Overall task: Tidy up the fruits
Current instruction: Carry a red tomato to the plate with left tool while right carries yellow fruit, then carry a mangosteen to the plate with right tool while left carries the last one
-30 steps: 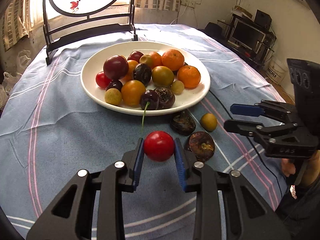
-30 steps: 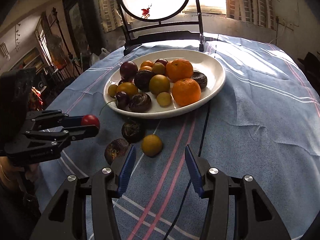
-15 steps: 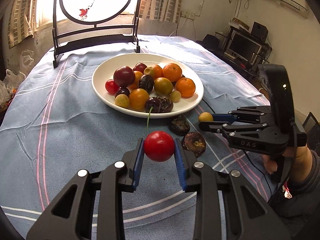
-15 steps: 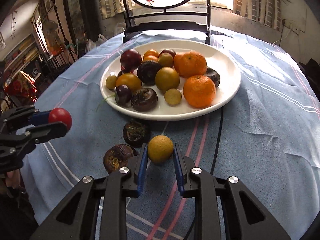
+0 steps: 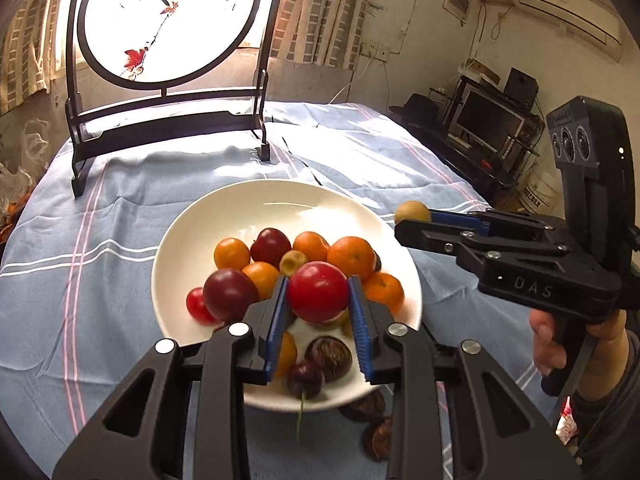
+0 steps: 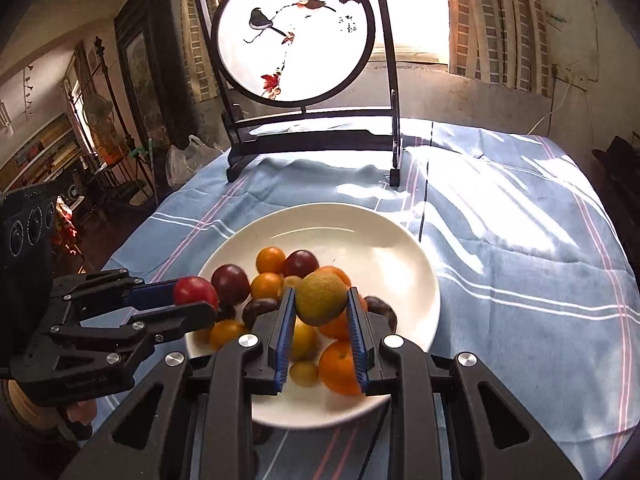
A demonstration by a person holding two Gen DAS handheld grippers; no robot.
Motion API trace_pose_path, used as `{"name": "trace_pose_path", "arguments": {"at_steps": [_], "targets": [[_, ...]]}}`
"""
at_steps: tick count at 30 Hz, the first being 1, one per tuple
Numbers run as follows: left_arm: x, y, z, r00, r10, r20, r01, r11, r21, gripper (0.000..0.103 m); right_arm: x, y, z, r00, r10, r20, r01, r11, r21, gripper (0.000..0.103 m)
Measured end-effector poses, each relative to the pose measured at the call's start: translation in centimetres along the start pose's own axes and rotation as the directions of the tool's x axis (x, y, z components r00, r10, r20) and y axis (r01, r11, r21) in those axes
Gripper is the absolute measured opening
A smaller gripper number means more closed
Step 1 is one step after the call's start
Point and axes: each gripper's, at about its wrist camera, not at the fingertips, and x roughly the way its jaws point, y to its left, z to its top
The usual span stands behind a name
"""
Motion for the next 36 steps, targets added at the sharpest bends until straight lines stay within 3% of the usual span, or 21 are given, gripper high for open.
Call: {"name": "trace_pose_path", "arguments": {"at_steps": [5,6,8,9,14,18,21,25,28,31,33,36], "targets": [[3.5,2.1,2.0,1.000,0.015,-0.028,-0.017,0.998,-0.055,0.031,4.0,-0.6,1.6,0.999,-0.027,-0.024,0.027,1.000,0.015,0.026],[3.8,2.4,2.2,1.000,0.015,-0.027,-0.017,0.998,-0.067,0.035,4.4,-0.6,1.7,0.999,-0.027,-0.021,0.027,1.000,0.008,0.026],[3.8,2.9,2.4,1.000,0.018,-0.014,-0.019,0.996,-0.084,0.045,4.5,-0.5,1.8,0.999,-0.043,-0.002,0.043,0.999,0.001,0.051],[3.6,3.0,2.4,1.000,0.022,-0.003,-0.022,0.996,-0.091,0.049,4.2,-0.4,1.8,0.999,-0.046,0.013,0.046,0.999,0.005,0.052],[0.5,2.6,1.0,1.000,0.012,0.026,-0.010,0.996,-0.084,0.051,1.0,-0.7,0.2,0.999,-0.019,0.049,0.017,0.999,0.042,0.052],[-2.1,0.1,-3.3,1.000,0.019,-0.004,-0.018,0.999,0.031,0.056,-2.3,-0.9,-3.6,0.998,-0.017,0.062,0.014,0.999,0.048,0.052],[-3.5,-0.7,-6.9,0.999,0.020,-0.040,-0.017,0.998,0.060,0.056,-3.6,0.0,-7.2,0.999,0.039,0.020,-0.040,0.998,0.045,0.052],[-4.9,-0.5,-10.0,0.997,0.044,-0.062,-0.040,0.998,0.056,0.056,-3.2,3.8,-11.6,0.991,0.102,-0.082,-0.105,0.994,-0.042,0.054],[-5.4,-0.1,-10.9,0.996,0.050,-0.073,-0.047,0.998,0.040,0.056,-2.2,6.1,-13.8,0.986,0.106,-0.129,-0.116,0.990,-0.076,0.060],[-5.5,-0.2,-11.4,0.994,0.067,-0.083,-0.063,0.997,0.046,0.056,-1.2,7.1,-13.8,0.983,0.098,-0.155,-0.109,0.992,-0.069,0.061],[-5.3,-0.5,-11.8,0.993,0.067,-0.095,-0.062,0.997,0.049,0.056,-0.5,7.7,-13.6,0.984,0.052,-0.171,-0.067,0.994,-0.082,0.061],[-4.8,-0.8,-12.3,0.991,0.072,-0.111,-0.066,0.996,0.056,0.056,0.2,8.2,-13.8,0.979,0.002,-0.203,-0.025,0.994,-0.109,0.042]]}}
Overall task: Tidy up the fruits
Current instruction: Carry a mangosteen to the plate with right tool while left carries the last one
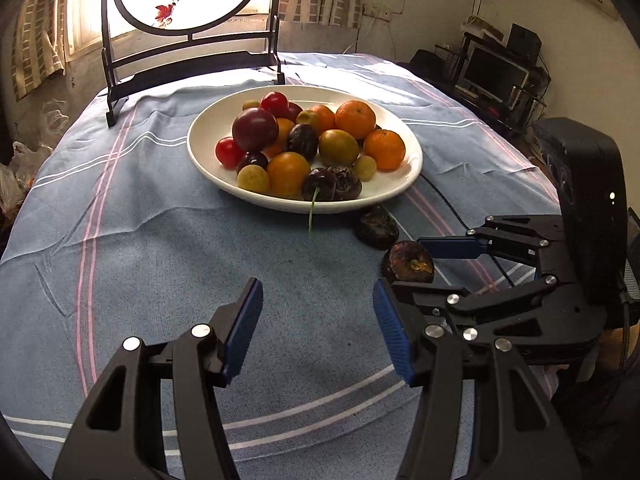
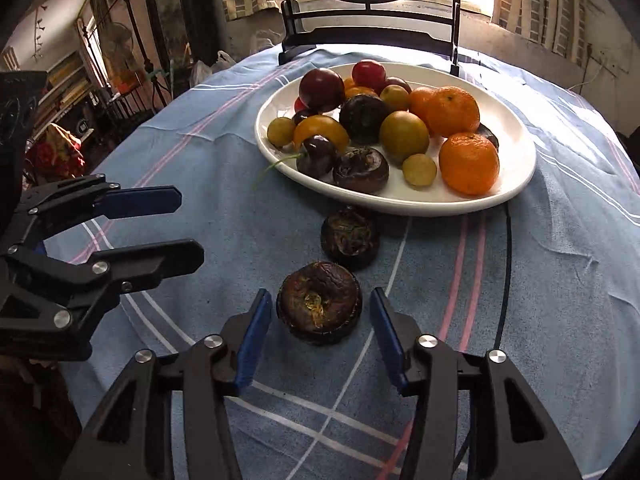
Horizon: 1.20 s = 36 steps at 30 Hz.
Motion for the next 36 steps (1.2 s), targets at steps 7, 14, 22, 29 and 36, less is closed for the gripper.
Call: {"name": "trace_pose_path", "arguments": {"at_steps": [7,14,22,29,36], "targets": [[1.6,-3.2,0.9,1.000,-0.028,-0.012,0.029,0.999,0.041,0.056,-4.4,-3.6,-1.4,0.993,-0.038,0.112,0.027,0.994,0.102,0.041],[5.6,-5.7,3.3,0.999,0.008,-0.039,-0.007,0.999,0.036,0.056,-7.0,-8.2,-3.4,0.987,-0.081,0.141,0.052,0.979,0.196,0.042],[7.8,-5.6,4.4,0.996,0.034,-0.082,-0.031,0.999,0.031,0.034,-7.6,-9.2,-5.3,0.986,-0.050,0.157,0.015,0.976,0.217,0.042],[4.8,-5.4,3.0,0.999,0.027,-0.030,-0.025,0.998,0.060,0.034,-8.5,-8.6,-5.0,0.982,-0.016,0.187,-0.022,0.980,0.200,0.042],[0.0,-3.2,4.4,0.996,0.026,0.090,-0.028,0.999,0.021,0.034,-9.6,-7.8,-1.6,0.969,0.002,0.246,-0.039,0.989,0.145,0.041]]}}
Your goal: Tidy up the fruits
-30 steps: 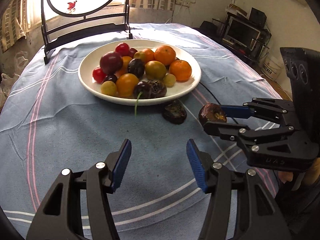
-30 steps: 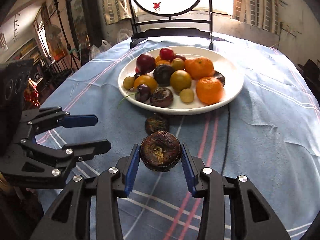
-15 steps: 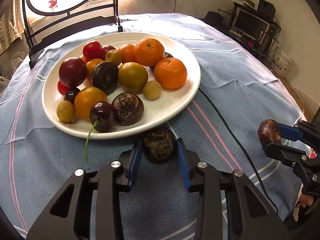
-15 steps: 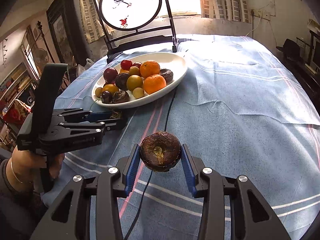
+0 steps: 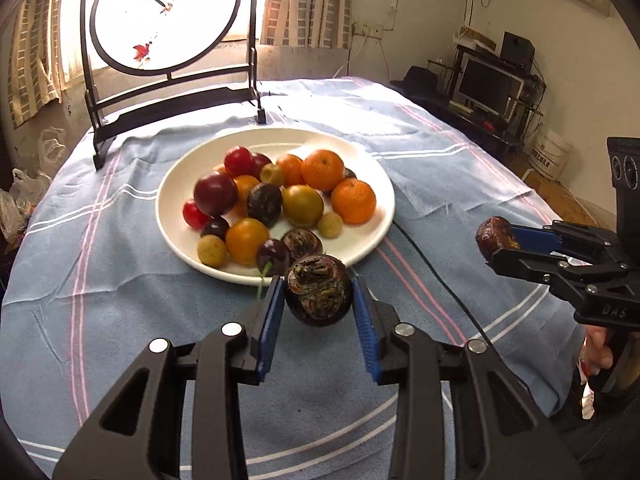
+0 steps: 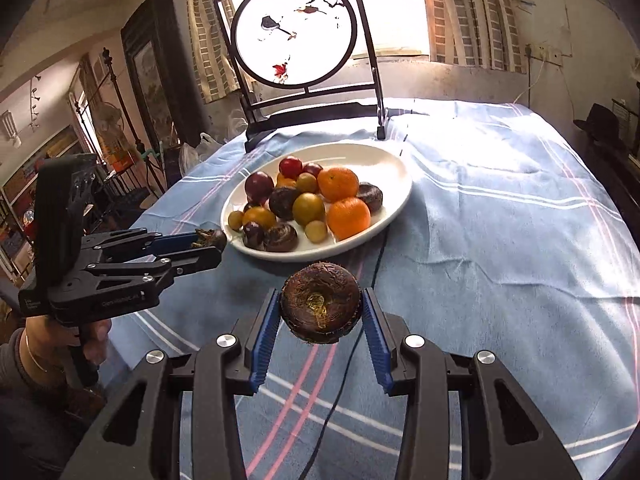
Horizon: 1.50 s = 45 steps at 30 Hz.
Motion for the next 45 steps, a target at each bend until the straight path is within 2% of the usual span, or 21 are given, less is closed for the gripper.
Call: {"name": "trace_pose_path", "arguments": {"at_steps": [3,7,12,15,17,18,19,22,25,27,30,32,35,38,41,45], "targets": [[0.6,0.7,1.7,1.000,0.000,0.006,0.000,1.000,-0.005,0.034,1.2,-0.2,2.8,1.000,0.004,0.017,-0.004,1.000,0.004,0.042],[3.3,1.1,4.0,1.000,0.012,-0.014,-0.012,1.000,0.006,0.034,4.0,-0.2,7.0,0.999,-0.001,0.036,0.001,1.000,-0.006,0.042],[6.6,1.9,5.3,0.999,0.012,-0.052,-0.012,1.000,-0.005,0.034,9.0,-0.1,11.4,1.000,0.015,0.009,-0.015,1.000,0.003,0.042],[7.4,2.1,5.5,0.998,0.018,-0.063,-0.018,1.000,-0.006,0.035,11.9,0.5,12.6,0.999,0.017,-0.028,-0.017,1.000,-0.010,0.043],[7.5,2.3,5.5,0.998,0.020,-0.066,-0.021,1.000,-0.014,0.050,12.8,0.9,12.7,0.999,-0.017,-0.030,0.017,1.000,-0.022,0.054],[7.1,2.4,5.4,0.998,0.028,-0.058,-0.029,0.999,-0.020,0.067,12.8,1.1,12.6,0.999,-0.029,-0.022,0.028,0.999,-0.022,0.054],[6.6,2.6,5.3,0.998,0.043,-0.040,-0.044,0.999,-0.024,0.078,12.6,1.1,12.5,1.000,-0.018,-0.020,0.018,1.000,-0.016,0.054],[4.8,2.9,4.7,0.997,0.079,-0.001,-0.079,0.997,-0.020,0.089,10.8,1.1,11.5,1.000,-0.014,0.005,0.014,1.000,-0.008,0.055],[2.9,3.4,3.5,0.996,0.093,0.002,-0.093,0.995,-0.041,0.097,8.2,0.9,9.9,0.999,-0.023,0.037,0.023,1.000,-0.013,0.068],[1.8,3.7,2.4,0.994,0.112,-0.006,-0.112,0.992,-0.053,0.098,6.4,0.6,8.7,0.998,-0.033,0.044,0.034,0.999,-0.013,0.072],[0.0,3.8,0.7,0.993,0.118,-0.004,-0.118,0.990,-0.081,0.098,3.8,-0.1,6.8,0.998,-0.030,0.054,0.030,1.000,0.004,0.082],[-1.1,3.5,-0.3,0.993,0.115,-0.013,-0.116,0.989,-0.088,0.098,2.3,-0.7,5.7,0.997,-0.040,0.061,0.038,0.999,0.022,0.094],[-2.8,2.3,-1.6,0.986,0.164,-0.015,-0.164,0.985,-0.055,0.098,0.5,-1.2,4.5,0.997,-0.037,0.063,0.033,0.997,0.063,0.096],[-5.3,0.9,-2.5,0.975,0.222,0.025,-0.220,0.974,-0.049,0.098,-1.7,-0.8,3.4,0.995,-0.054,0.083,0.047,0.995,0.084,0.099],[-8.3,0.1,-3.4,0.973,0.217,0.080,-0.211,0.974,-0.079,0.098,-4.2,-0.2,2.3,0.992,-0.065,0.104,0.056,0.995,0.079,0.099],[-11.7,-0.2,-4.4,0.958,0.257,0.127,-0.242,0.963,-0.119,0.098,-7.3,0.7,0.9,0.989,-0.082,0.126,0.076,0.995,0.059,0.099]]}}
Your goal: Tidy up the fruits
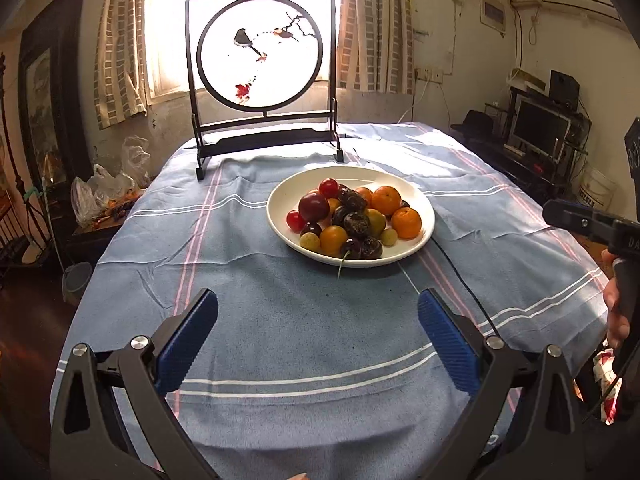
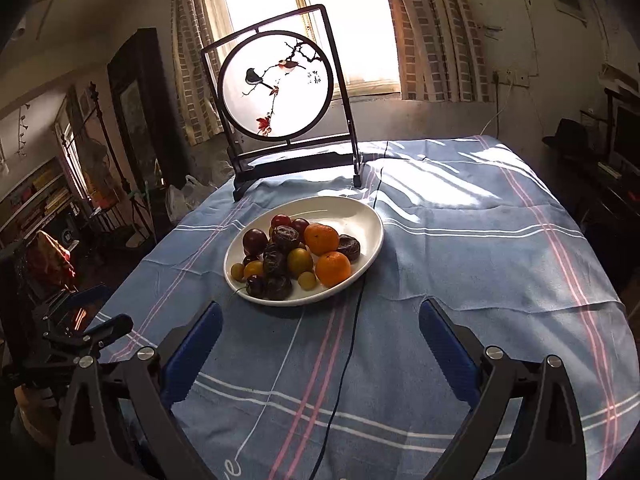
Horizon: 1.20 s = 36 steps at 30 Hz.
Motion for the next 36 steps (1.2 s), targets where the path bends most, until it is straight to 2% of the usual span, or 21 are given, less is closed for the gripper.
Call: {"name": "trace_pose_path", "arguments": {"at_steps": [6,15,26,36], "targets": [[-3.5,1.9,-0.8,0.998,0.065,0.020,-0.063,0.996,-0.062,0.098,-4.1,-0.3,-1.6,0.999,-0.024,0.023,0.024,1.000,-0.011,0.099],[-6.7,3.5,-1.0,0.993,0.097,0.063,-0.090,0.991,-0.104,0.098,-7.7,-0.8,-2.6,0.997,-0.059,0.049,0.061,0.998,-0.022,0.099],[-7.2,4.0,-1.2,0.990,0.122,0.067,-0.114,0.987,-0.117,0.098,-9.2,0.3,-3.5,0.997,-0.038,0.066,0.042,0.997,-0.059,0.099],[-7.1,4.0,-1.3,0.990,0.128,0.061,-0.120,0.986,-0.117,0.098,-8.9,-0.3,-3.9,0.998,-0.047,0.050,0.049,0.998,-0.046,0.099]]}}
